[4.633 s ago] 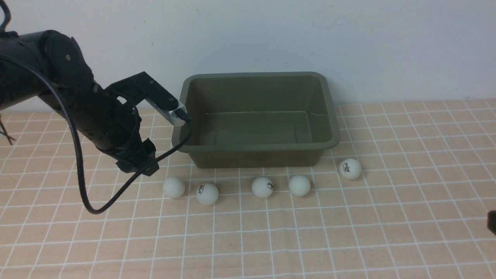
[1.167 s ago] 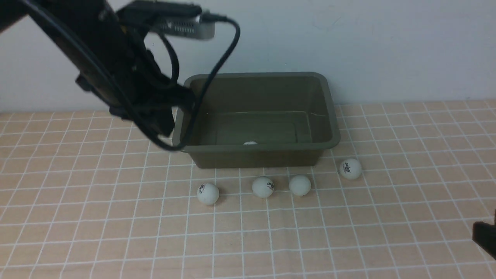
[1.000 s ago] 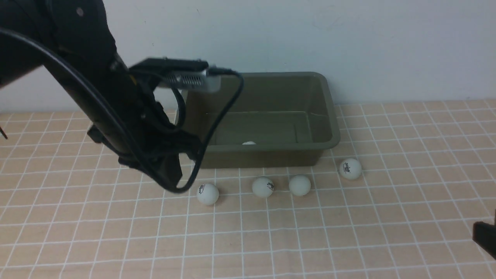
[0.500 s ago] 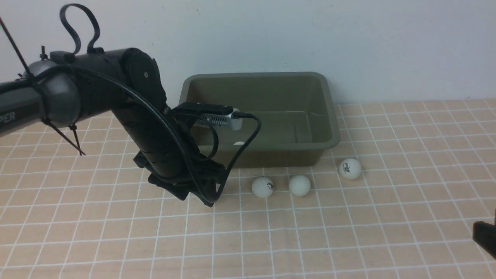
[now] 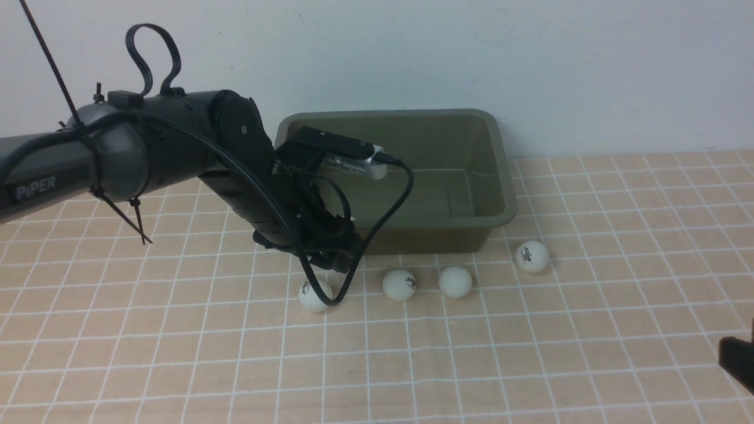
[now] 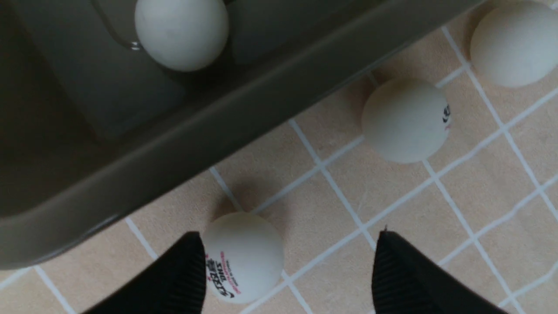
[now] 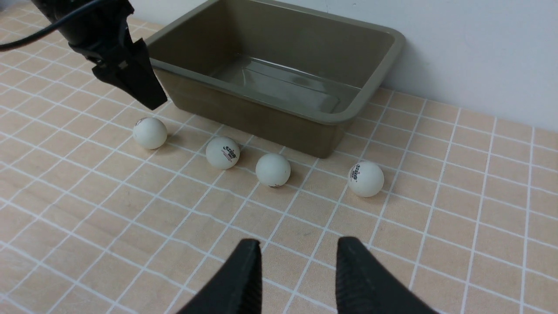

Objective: Put the table tennis balls into the box on the light coffee tablecloth.
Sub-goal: 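Reach for and grasp a ping pong ball on the table beside the basket, then drop the ball into the bin, then reach for and grasp a ping pong ball on the table beside the basket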

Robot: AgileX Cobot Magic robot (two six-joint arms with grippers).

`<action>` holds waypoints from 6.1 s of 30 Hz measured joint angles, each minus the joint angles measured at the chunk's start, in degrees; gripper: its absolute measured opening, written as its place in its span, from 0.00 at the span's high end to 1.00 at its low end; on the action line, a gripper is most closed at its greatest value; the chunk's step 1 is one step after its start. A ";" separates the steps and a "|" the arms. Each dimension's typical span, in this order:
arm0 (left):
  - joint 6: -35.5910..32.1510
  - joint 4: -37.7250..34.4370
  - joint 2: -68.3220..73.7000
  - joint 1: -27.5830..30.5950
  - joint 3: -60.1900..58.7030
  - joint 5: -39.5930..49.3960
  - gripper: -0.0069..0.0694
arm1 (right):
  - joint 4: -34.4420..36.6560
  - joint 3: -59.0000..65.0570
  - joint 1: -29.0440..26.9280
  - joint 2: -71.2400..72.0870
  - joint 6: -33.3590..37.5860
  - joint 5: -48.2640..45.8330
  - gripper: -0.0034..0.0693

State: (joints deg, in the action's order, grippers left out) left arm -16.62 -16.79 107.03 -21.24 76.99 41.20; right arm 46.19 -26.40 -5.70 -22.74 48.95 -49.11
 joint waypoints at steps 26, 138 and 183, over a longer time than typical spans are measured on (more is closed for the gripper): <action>6.33 5.12 8.15 -0.07 -0.07 -2.37 0.51 | 0.00 0.00 0.00 0.00 -0.86 -1.70 0.64; 11.19 -2.47 3.49 -7.37 7.67 2.06 0.42 | 1.25 0.00 0.00 0.00 -0.40 -4.47 0.64; 1.46 -5.77 14.30 -7.68 7.84 -6.05 0.50 | 1.25 0.00 0.00 0.00 -0.01 -4.47 0.64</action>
State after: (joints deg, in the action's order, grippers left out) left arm -15.17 -22.56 121.33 -28.92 84.83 35.16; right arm 47.44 -26.40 -5.70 -22.74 48.94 -53.58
